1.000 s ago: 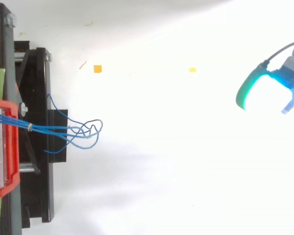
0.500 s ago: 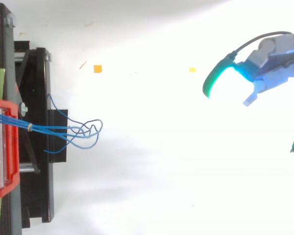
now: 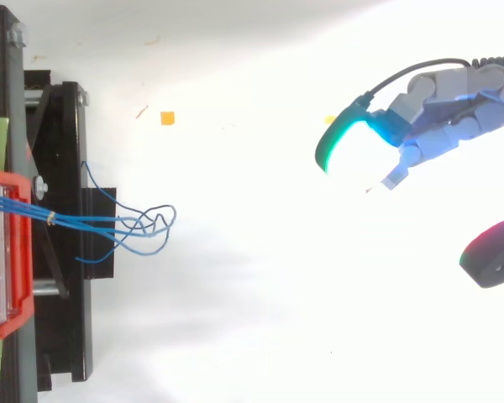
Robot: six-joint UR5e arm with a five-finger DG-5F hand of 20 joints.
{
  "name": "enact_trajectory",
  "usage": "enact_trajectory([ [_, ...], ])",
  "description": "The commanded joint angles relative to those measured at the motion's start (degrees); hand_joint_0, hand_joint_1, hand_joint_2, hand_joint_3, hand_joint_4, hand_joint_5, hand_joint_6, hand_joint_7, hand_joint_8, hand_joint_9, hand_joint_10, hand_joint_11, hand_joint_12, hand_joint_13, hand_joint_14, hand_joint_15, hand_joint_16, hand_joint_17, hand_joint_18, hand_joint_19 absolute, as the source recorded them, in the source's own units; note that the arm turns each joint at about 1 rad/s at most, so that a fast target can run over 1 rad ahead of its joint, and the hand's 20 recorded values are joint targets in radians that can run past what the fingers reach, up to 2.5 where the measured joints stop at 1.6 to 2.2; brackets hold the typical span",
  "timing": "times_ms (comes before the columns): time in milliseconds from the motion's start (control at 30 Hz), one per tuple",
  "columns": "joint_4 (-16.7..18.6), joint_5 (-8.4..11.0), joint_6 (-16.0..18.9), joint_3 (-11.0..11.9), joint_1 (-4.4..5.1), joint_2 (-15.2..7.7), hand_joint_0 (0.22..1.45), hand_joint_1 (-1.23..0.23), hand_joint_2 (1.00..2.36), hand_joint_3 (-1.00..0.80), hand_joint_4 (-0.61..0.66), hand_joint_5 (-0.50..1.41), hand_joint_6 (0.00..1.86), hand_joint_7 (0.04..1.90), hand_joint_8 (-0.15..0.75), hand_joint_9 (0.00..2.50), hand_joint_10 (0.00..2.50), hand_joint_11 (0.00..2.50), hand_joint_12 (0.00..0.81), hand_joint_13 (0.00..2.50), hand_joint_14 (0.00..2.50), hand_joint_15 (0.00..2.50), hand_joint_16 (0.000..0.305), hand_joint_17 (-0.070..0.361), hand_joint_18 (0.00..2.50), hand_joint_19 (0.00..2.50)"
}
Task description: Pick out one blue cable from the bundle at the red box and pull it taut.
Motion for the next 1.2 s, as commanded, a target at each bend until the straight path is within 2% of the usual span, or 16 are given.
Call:
enact_trajectory([
  [0,1.07,0.51,-0.44,-0.04,0.07,-0.60,0.60,-0.58,1.00,-0.45,0.28,-0.17,0.50,0.77,0.261,0.81,0.01,0.40,0.313,0.53,0.01,0.29,0.042,0.094,0.53,0.58],
  [200,2.56,0.86,-0.53,0.23,0.07,-1.83,0.60,-0.58,1.00,-0.46,0.28,-0.17,0.50,0.78,0.264,0.81,0.02,0.41,0.314,0.53,0.01,0.29,0.042,0.095,0.53,0.58],
  [367,4.67,2.62,-1.93,0.23,0.15,-1.83,0.60,-0.58,1.00,-0.46,0.28,-0.17,0.50,0.77,0.262,0.81,0.02,0.41,0.313,0.53,0.01,0.29,0.042,0.095,0.53,0.58],
  [500,4.85,3.85,-2.90,0.23,0.42,-2.62,0.60,-0.58,1.00,-0.46,0.28,-0.18,0.50,0.78,0.264,0.80,0.01,0.40,0.315,0.53,0.01,0.29,0.042,0.095,0.53,0.58],
  [567,5.02,4.20,-2.28,0.93,0.42,-4.55,0.60,-0.59,1.00,-0.46,0.28,-0.18,0.50,0.78,0.264,0.80,0.01,0.41,0.316,0.53,0.01,0.29,0.042,0.095,0.53,0.58],
  [600,5.02,4.20,-2.28,0.93,0.42,-4.55,0.60,-0.59,1.00,-0.46,0.28,-0.18,0.50,0.77,0.264,0.80,0.01,0.41,0.315,0.53,0.01,0.29,0.042,0.095,0.53,0.58],
  [633,4.93,4.11,-0.88,2.51,0.15,-6.57,0.60,-0.58,1.00,-0.46,0.28,-0.18,0.50,0.77,0.264,0.80,0.02,0.41,0.316,0.53,0.01,0.29,0.042,0.095,0.53,0.58],
  [667,4.76,4.20,0.18,3.66,0.15,-7.63,0.60,-0.58,1.00,-0.46,0.28,-0.18,0.50,0.77,0.264,0.80,0.01,0.41,0.315,0.53,0.01,0.29,0.042,0.095,0.53,0.58],
  [733,4.58,4.20,0.79,4.18,0.07,-7.98,0.60,-0.58,1.00,-0.46,0.28,-0.18,0.50,0.78,0.261,0.80,0.02,0.41,0.316,0.53,0.01,0.29,0.042,0.095,0.53,0.59],
  [767,3.79,4.37,1.67,5.15,0.24,-8.51,0.60,-0.58,1.00,-0.46,0.28,-0.18,0.50,0.77,0.260,0.80,0.01,0.40,0.315,0.53,0.01,0.29,0.042,0.095,0.53,0.58],
  [933,4.05,4.99,-0.26,6.21,0.42,-8.51,0.60,-0.58,1.00,-0.46,0.28,-0.18,0.50,0.77,0.264,0.80,0.01,0.42,0.316,0.53,0.01,0.29,0.042,0.095,0.53,0.58],
  [1100,7.39,5.52,-1.93,6.21,0.42,-9.30,0.60,-0.58,1.00,-0.46,0.28,-0.17,0.50,0.78,0.265,0.80,0.02,0.42,0.315,0.53,0.01,0.29,0.043,0.096,0.53,0.58],
  [1167,8.36,5.52,-2.11,6.21,0.51,-10.26,0.60,-0.58,1.00,-0.46,0.28,-0.17,0.50,0.78,0.261,0.80,0.01,0.40,0.316,0.52,0.01,0.30,0.043,0.096,0.53,0.58],
])
